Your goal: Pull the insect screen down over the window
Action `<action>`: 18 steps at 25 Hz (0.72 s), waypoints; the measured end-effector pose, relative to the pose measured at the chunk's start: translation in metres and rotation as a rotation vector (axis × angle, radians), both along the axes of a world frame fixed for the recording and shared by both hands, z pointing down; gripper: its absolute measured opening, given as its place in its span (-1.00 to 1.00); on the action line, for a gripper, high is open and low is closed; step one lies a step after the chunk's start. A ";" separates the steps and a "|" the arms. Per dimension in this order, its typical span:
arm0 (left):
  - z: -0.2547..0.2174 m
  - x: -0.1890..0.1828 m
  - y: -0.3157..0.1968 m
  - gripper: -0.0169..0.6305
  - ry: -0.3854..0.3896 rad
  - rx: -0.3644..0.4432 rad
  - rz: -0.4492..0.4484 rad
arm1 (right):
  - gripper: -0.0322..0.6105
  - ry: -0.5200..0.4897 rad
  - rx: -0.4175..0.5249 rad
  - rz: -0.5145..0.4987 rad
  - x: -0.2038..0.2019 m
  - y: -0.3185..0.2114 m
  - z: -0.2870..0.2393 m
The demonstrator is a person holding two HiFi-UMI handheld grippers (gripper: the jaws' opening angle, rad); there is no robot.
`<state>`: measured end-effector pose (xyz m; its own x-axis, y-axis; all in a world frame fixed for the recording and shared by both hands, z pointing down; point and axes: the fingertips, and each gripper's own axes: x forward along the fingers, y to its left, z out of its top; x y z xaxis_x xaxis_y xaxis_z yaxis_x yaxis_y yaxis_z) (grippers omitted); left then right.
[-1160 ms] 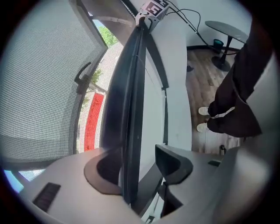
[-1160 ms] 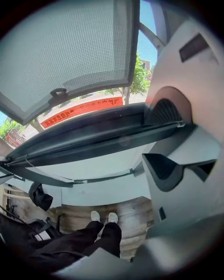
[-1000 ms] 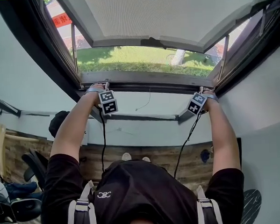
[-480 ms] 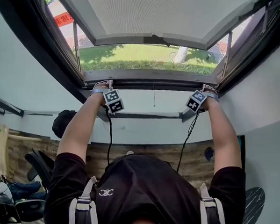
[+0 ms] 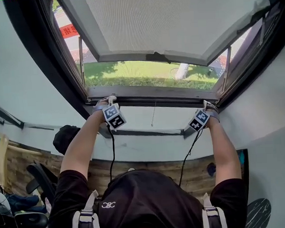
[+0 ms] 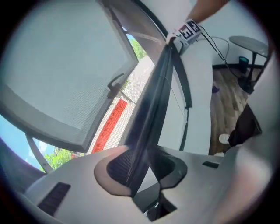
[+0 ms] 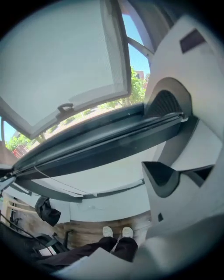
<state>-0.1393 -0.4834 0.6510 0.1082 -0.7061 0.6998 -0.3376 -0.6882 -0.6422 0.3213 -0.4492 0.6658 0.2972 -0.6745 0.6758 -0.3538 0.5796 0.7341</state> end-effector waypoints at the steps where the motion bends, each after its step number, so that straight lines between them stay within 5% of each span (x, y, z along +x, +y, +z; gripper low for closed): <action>1: -0.010 0.003 0.000 -0.59 0.064 0.025 -0.019 | 0.09 -0.020 0.044 -0.017 -0.007 -0.001 -0.008; 3: -0.030 0.007 0.000 -0.71 0.200 0.088 -0.068 | 0.02 -0.094 0.141 -0.024 -0.021 -0.002 -0.026; 5: -0.051 0.010 0.004 -0.92 0.349 0.141 -0.131 | -0.26 -0.241 0.241 0.006 -0.038 0.000 -0.050; 11: -0.126 0.027 0.030 -0.92 0.793 0.164 -0.273 | -0.71 -0.749 0.528 0.065 -0.109 0.015 -0.142; 13: -0.156 0.032 0.042 -0.92 0.926 0.165 -0.306 | -0.88 -0.915 0.578 0.084 -0.133 0.024 -0.170; 18: -0.217 0.031 0.073 -0.92 1.194 0.243 -0.372 | -0.89 -1.311 0.635 0.021 -0.188 0.057 -0.242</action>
<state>-0.1083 -0.4105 0.4342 0.3474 -0.9251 0.1535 -0.9370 -0.3358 0.0966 0.1333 -0.3918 0.4233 -0.2725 -0.9603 0.0602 -0.9618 0.2735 0.0092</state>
